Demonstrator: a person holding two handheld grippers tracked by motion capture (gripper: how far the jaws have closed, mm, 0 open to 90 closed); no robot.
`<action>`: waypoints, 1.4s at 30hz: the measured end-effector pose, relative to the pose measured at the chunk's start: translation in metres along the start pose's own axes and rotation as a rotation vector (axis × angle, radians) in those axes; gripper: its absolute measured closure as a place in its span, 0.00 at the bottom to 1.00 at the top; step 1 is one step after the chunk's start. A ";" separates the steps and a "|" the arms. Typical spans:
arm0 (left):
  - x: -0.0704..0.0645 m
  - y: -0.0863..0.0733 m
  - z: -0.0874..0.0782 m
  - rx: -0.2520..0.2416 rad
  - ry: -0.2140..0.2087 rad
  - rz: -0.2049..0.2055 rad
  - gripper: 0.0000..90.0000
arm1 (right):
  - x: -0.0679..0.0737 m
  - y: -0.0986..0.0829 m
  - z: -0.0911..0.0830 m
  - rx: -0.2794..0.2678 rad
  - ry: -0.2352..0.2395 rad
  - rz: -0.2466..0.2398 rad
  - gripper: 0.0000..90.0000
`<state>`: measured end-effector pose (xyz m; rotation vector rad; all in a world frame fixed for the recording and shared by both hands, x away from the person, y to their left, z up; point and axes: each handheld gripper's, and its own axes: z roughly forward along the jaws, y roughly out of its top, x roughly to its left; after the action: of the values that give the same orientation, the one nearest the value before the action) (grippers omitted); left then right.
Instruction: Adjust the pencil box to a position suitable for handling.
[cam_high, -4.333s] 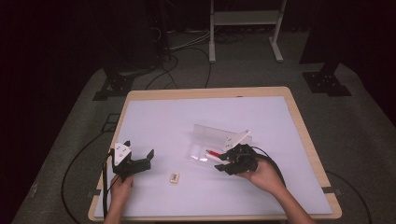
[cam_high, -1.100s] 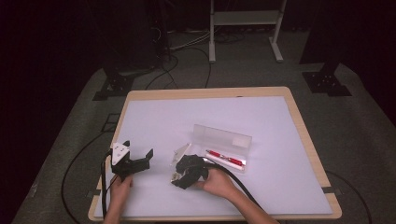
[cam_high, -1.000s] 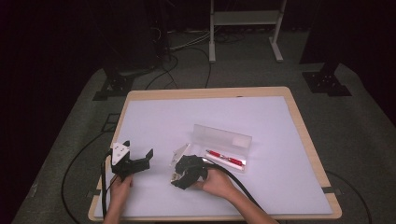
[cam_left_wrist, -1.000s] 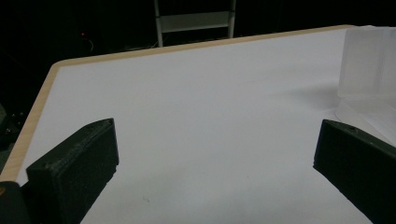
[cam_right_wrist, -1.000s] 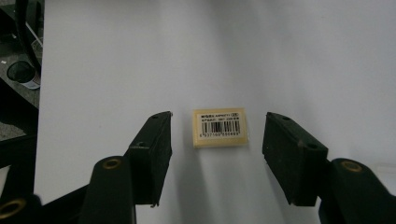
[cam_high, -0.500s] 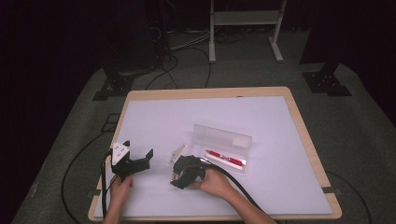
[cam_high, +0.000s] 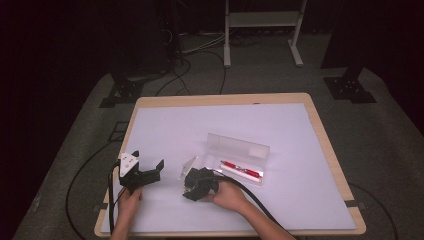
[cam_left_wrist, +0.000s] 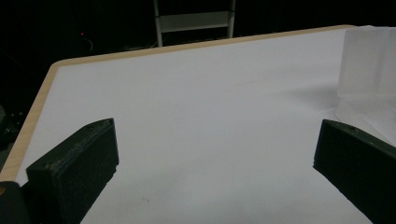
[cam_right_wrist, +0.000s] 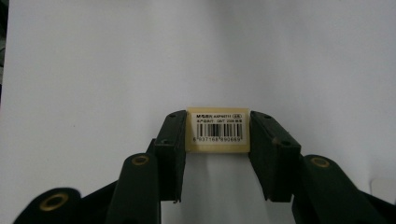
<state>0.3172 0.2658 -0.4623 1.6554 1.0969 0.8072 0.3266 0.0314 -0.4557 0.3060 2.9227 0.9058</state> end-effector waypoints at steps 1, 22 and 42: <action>0.000 0.000 0.000 0.000 0.000 0.000 0.00 | 0.000 0.000 0.000 0.002 -0.003 -0.004 0.63; 0.001 0.000 0.000 0.000 -0.001 -0.005 0.00 | -0.007 -0.002 -0.031 -0.019 -0.021 -0.004 0.64; 0.001 0.000 0.000 -0.002 -0.002 -0.009 0.00 | -0.029 -0.005 -0.062 -0.045 -0.067 0.033 0.65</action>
<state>0.3173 0.2666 -0.4622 1.6486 1.1011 0.8003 0.3468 -0.0128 -0.4071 0.3755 2.8408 0.9448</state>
